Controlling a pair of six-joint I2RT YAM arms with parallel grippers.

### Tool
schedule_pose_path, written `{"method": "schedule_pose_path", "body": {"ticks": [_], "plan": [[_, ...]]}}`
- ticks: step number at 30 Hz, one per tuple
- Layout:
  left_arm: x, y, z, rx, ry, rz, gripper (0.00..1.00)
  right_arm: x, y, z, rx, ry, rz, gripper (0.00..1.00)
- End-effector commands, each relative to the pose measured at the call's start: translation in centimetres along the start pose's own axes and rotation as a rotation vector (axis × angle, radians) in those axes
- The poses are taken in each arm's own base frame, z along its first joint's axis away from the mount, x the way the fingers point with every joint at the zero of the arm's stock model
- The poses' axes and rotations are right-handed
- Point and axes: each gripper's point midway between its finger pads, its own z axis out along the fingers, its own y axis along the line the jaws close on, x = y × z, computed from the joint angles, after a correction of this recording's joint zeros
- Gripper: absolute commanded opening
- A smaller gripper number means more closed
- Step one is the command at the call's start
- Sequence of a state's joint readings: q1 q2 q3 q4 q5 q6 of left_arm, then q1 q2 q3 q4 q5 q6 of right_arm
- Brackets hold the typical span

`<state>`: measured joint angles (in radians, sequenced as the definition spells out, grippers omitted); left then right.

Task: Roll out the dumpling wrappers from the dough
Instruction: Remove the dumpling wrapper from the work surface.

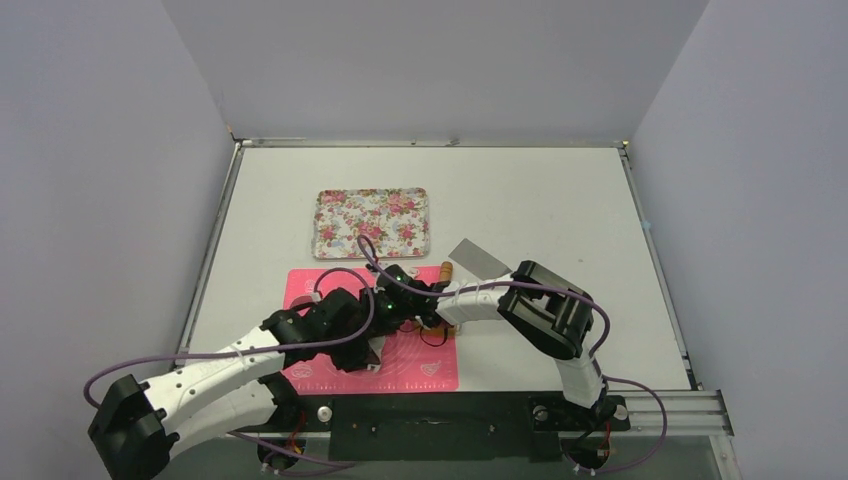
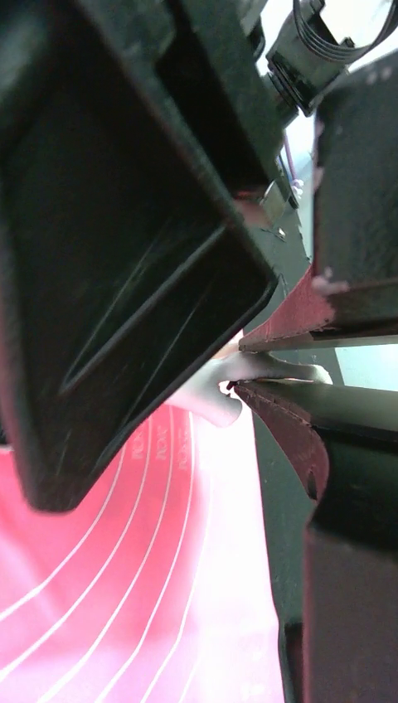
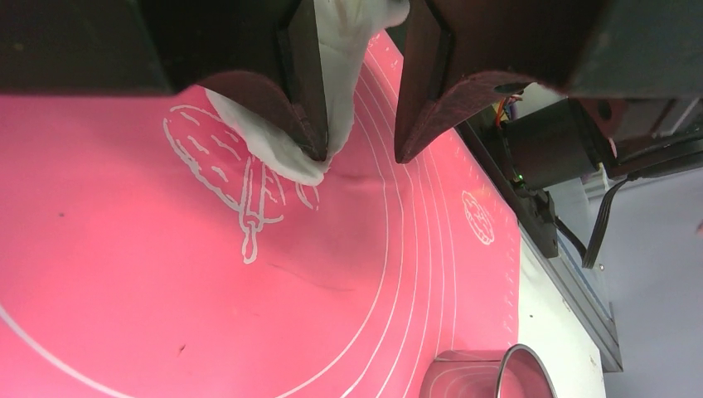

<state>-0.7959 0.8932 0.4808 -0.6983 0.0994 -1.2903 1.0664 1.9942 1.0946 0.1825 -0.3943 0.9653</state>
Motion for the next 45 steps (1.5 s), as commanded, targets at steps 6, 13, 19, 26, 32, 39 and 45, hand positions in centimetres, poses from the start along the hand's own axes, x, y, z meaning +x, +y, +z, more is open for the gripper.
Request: {"method": "schedule_pose_path", "body": {"ticks": [6, 13, 19, 26, 32, 39, 45], "plan": [[2.0, -6.0, -1.9, 0.11, -0.009, 0.117, 0.17, -0.6, 0.1, -0.1, -0.005, -0.005, -0.017, 0.34], [3.4, -5.9, -0.4, 0.079, 0.022, 0.194, 0.17, -1.1, 1.1, -0.8, -0.027, 0.001, -0.05, 0.36], [2.8, -3.7, -1.0, 0.032, -0.01, 0.148, 0.17, -3.4, 2.0, -3.4, -0.049, -0.062, -0.075, 0.43], [1.1, 4.0, -1.8, -0.127, -0.107, -0.003, 0.17, -3.6, 5.9, -7.6, -0.251, -0.042, -0.177, 0.48], [1.6, 6.2, -1.0, -0.121, -0.083, -0.091, 0.17, -2.2, 5.8, -8.0, -0.271, 0.01, -0.202, 0.5], [1.7, 5.9, -0.3, -0.098, -0.074, -0.103, 0.17, 1.0, 6.4, -5.6, -0.242, 0.106, -0.237, 0.5], [1.6, 5.4, 0.0, -0.117, -0.074, -0.095, 0.17, 3.3, 6.7, -3.7, -0.237, 0.174, -0.254, 0.49]]}}
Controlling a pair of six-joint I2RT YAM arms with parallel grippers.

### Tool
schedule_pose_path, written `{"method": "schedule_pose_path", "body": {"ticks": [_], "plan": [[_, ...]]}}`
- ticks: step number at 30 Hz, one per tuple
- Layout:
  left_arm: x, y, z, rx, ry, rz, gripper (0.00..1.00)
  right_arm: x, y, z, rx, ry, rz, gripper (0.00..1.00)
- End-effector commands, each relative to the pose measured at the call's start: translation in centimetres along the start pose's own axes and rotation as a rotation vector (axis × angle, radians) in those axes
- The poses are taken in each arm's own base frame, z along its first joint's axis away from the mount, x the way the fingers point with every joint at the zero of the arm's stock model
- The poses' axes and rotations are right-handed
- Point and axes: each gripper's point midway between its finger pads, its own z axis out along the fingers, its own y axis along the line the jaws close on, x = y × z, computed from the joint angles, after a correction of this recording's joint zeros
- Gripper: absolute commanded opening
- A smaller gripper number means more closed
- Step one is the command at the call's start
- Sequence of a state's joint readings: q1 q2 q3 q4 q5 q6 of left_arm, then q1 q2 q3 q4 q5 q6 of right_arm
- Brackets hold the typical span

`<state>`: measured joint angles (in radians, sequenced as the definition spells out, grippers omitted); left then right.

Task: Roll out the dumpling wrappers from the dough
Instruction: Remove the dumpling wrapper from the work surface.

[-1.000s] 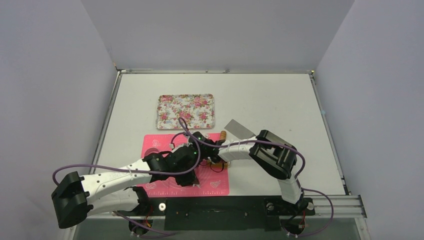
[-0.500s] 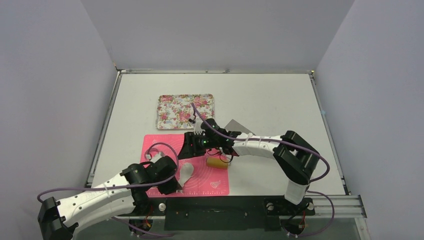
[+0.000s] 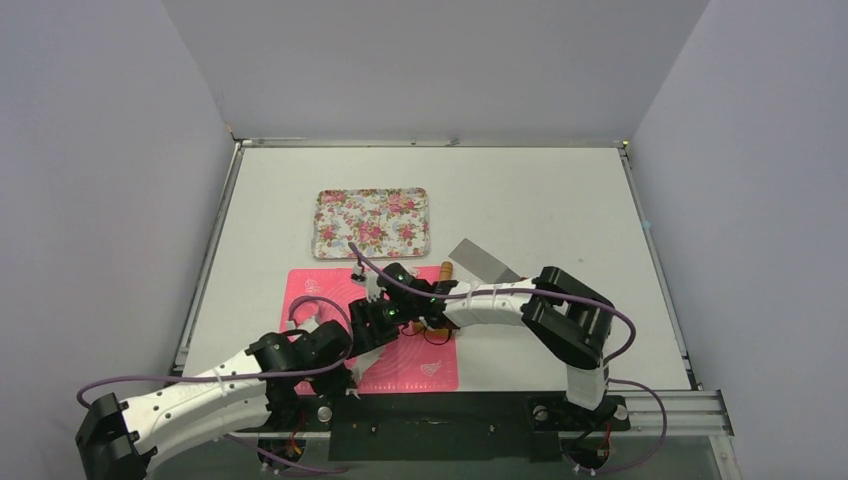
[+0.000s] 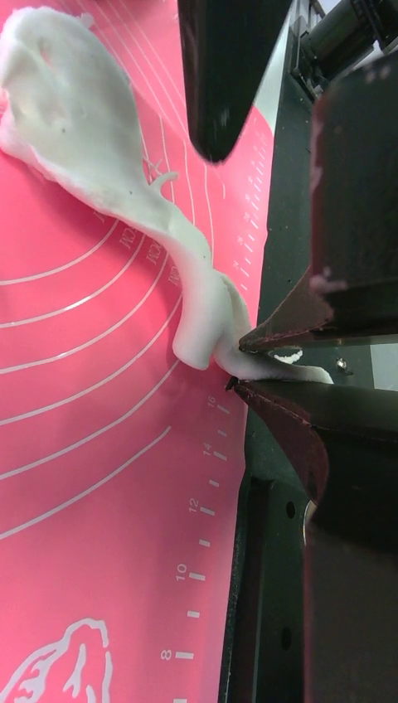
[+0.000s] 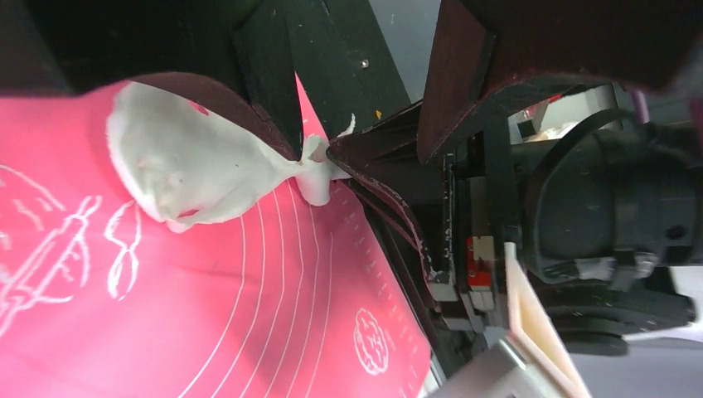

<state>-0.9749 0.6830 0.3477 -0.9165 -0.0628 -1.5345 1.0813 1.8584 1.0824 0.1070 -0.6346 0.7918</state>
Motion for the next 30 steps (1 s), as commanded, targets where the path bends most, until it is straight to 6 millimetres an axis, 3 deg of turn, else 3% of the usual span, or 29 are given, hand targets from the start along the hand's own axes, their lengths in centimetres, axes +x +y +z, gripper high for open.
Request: {"method": "schedule_pose_path", "body": {"ticks": [1, 6, 11, 17, 23, 27, 30], "plan": [[-0.1, -1.9, -0.5, 0.041, 0.003, -0.016, 0.17, 0.0, 1.7, 1.4, -0.036, 0.026, -0.059, 0.49], [0.0, -2.2, -0.7, 0.048, 0.009, -0.021, 0.17, 0.4, 0.5, 3.1, -0.002, 0.032, -0.036, 0.49], [-0.1, -3.2, -1.6, 0.103, 0.009, -0.034, 0.17, 0.5, -1.9, 4.0, 0.075, 0.031, -0.014, 0.49], [-0.4, -4.2, -3.1, 0.152, -0.003, -0.034, 0.17, 1.1, -5.8, 3.8, 0.183, 0.034, 0.033, 0.47], [-1.2, -4.7, -4.9, 0.161, -0.042, -0.023, 0.17, 2.2, -7.3, 3.4, 0.216, 0.053, 0.048, 0.46], [-1.3, -3.9, -4.3, 0.125, -0.049, -0.039, 0.17, 2.4, -7.3, 3.2, 0.176, 0.039, 0.075, 0.46], [-1.1, -3.8, -3.4, 0.123, -0.043, -0.051, 0.17, 0.8, -4.9, 1.9, 0.072, -0.008, 0.096, 0.45]]}}
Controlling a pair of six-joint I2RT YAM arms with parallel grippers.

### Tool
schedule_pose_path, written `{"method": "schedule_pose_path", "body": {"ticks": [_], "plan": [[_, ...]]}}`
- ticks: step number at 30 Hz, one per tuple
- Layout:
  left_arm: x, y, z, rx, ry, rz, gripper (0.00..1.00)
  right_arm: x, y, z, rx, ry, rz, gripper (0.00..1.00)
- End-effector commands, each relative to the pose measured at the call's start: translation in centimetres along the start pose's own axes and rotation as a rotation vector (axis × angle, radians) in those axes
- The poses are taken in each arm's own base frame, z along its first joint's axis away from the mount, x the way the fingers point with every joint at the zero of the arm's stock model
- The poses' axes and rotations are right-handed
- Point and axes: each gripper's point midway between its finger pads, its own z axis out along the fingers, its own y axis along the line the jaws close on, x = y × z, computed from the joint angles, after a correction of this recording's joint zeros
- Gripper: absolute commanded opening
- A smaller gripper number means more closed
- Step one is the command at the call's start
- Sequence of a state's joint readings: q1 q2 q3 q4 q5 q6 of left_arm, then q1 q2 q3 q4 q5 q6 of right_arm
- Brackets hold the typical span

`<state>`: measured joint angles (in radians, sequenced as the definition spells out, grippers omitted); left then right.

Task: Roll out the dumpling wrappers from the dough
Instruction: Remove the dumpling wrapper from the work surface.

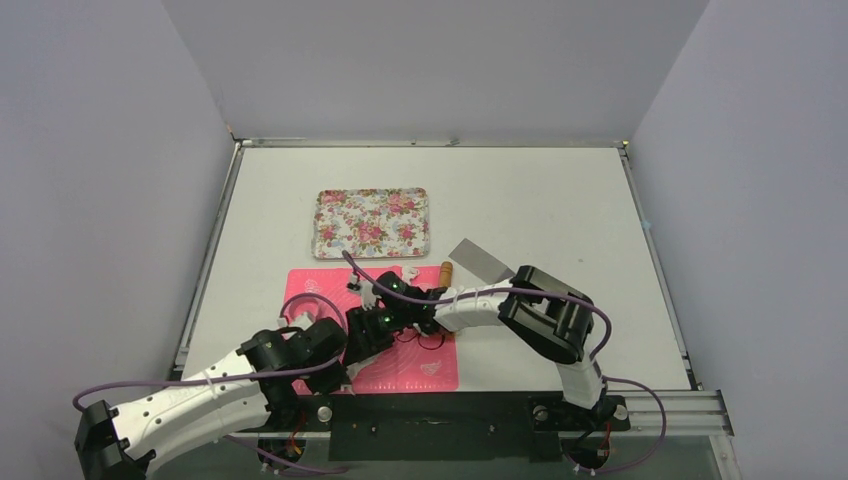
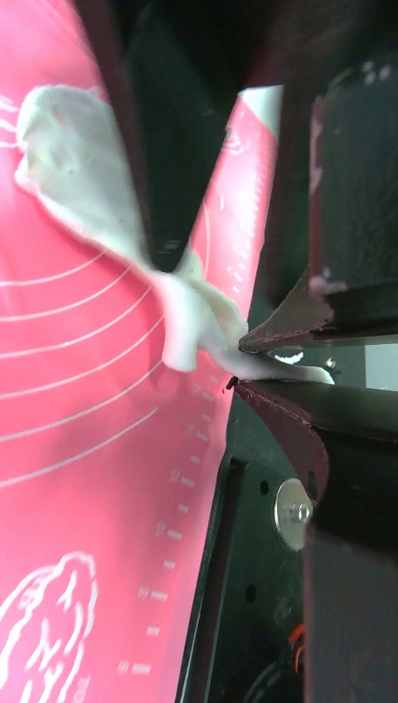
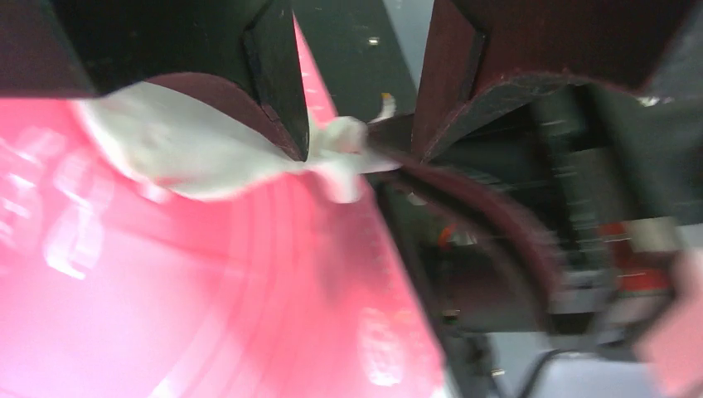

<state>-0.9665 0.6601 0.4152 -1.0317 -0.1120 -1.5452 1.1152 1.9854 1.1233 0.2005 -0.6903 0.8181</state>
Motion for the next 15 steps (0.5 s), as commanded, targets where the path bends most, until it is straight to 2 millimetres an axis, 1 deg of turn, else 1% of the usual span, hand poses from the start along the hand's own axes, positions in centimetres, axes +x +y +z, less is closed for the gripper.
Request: {"method": "schedule_pose_path", "body": {"ticks": [1, 2, 3, 4, 5, 6, 7, 8, 9, 11, 15], "plan": [[0.1, -3.8, -1.3, 0.145, 0.017, -0.047, 0.17, -1.6, -3.6, -2.0, 0.085, -0.103, 0.077, 0.45], [0.2, -4.1, -1.1, 0.155, 0.02, -0.049, 0.17, -2.5, -1.6, -3.0, 0.034, -0.124, 0.055, 0.45], [0.4, -3.8, -0.6, 0.146, 0.031, -0.051, 0.17, -3.3, -0.3, -3.5, 0.002, -0.15, 0.031, 0.45], [0.5, -4.0, -0.4, 0.155, 0.035, -0.055, 0.17, -4.2, 2.0, -4.7, -0.04, -0.182, 0.002, 0.46], [0.7, -3.8, -0.1, 0.149, 0.043, -0.055, 0.17, -4.4, 3.6, -4.9, -0.075, -0.194, -0.028, 0.46], [0.7, -4.0, 0.1, 0.156, 0.045, -0.057, 0.17, -4.6, 5.7, -5.7, -0.116, -0.207, -0.057, 0.47], [0.7, -3.9, 0.2, 0.152, 0.045, -0.057, 0.17, -4.2, 7.0, -5.7, -0.141, -0.204, -0.081, 0.47], [0.7, -3.9, 0.3, 0.147, 0.043, -0.057, 0.17, -4.3, 8.3, -6.1, -0.161, -0.215, -0.096, 0.47], [0.6, -3.9, 0.2, 0.146, 0.037, -0.055, 0.17, -4.3, 8.9, -6.3, -0.169, -0.222, -0.104, 0.47], [0.4, -3.9, 0.2, 0.137, 0.03, -0.049, 0.17, -4.7, 8.9, -6.5, -0.161, -0.242, -0.097, 0.47], [0.3, -3.6, -0.2, 0.111, 0.026, -0.033, 0.17, -4.3, 7.1, -5.6, -0.113, -0.225, -0.064, 0.47]]}}
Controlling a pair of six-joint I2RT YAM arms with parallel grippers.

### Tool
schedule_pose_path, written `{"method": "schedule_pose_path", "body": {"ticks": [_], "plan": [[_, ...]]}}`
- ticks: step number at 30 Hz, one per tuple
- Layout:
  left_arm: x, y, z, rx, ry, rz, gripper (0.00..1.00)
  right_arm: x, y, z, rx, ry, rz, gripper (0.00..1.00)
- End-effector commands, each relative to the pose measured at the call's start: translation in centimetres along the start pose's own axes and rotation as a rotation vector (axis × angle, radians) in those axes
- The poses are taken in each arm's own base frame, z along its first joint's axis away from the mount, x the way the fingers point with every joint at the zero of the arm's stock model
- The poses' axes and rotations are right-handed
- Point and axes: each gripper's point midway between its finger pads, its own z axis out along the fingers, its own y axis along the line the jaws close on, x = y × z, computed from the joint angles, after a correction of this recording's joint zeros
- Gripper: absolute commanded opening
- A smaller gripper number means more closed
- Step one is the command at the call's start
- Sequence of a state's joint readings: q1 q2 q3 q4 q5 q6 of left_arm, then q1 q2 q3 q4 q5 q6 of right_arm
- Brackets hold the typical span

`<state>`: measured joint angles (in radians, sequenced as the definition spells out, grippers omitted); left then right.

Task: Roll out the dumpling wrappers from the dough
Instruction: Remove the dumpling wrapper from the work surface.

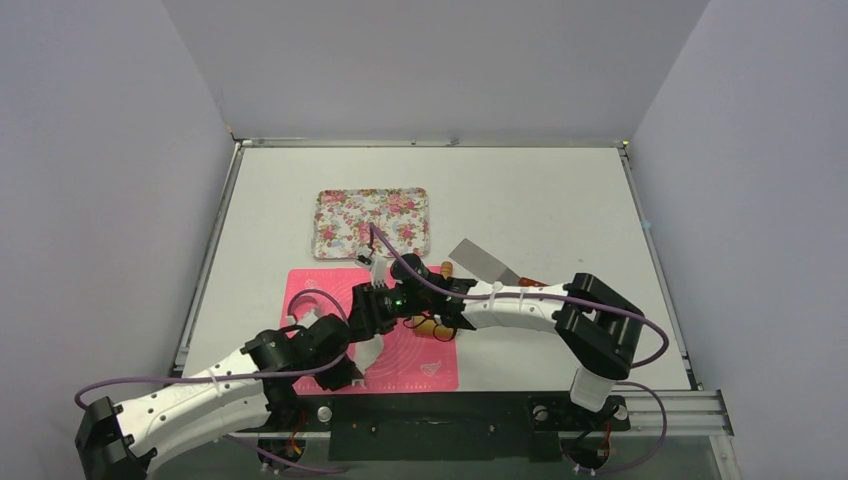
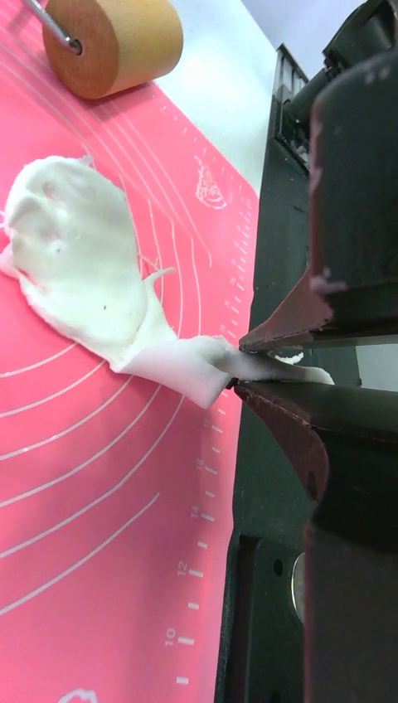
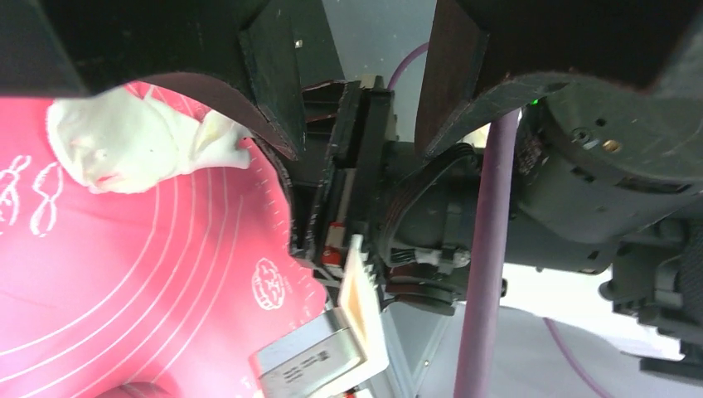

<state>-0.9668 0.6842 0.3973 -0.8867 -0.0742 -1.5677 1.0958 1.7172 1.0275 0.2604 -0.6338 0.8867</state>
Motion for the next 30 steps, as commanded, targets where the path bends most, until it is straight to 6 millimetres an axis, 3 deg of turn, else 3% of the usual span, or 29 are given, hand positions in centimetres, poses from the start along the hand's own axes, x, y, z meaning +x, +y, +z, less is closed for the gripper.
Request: {"method": "schedule_pose_path", "body": {"ticks": [1, 9, 13, 20, 27, 30], "plan": [[-0.3, -0.5, -0.6, -0.004, -0.014, 0.001, 0.17, -0.6, 0.0, 0.7, -0.007, -0.025, -0.002, 0.47], [-0.9, 0.7, -2.1, -0.025, -0.04, -0.037, 0.17, 1.9, -6.4, 2.4, 0.152, 0.027, 0.106, 0.39], [-1.2, 1.8, -2.7, -0.033, -0.052, -0.062, 0.17, 2.3, -7.0, 3.1, 0.147, 0.024, 0.139, 0.37], [-0.8, 0.8, -2.3, 0.025, -0.029, -0.071, 0.17, 4.3, -7.0, 5.0, 0.182, 0.111, 0.102, 0.37], [-0.9, -0.2, -3.3, 0.018, -0.035, -0.021, 0.17, 5.8, -10.2, 5.1, 0.298, 0.158, 0.11, 0.37], [-1.3, -1.7, -4.4, 0.07, -0.049, 0.016, 0.17, 5.6, -11.2, 5.0, 0.345, 0.148, 0.109, 0.37]]}}
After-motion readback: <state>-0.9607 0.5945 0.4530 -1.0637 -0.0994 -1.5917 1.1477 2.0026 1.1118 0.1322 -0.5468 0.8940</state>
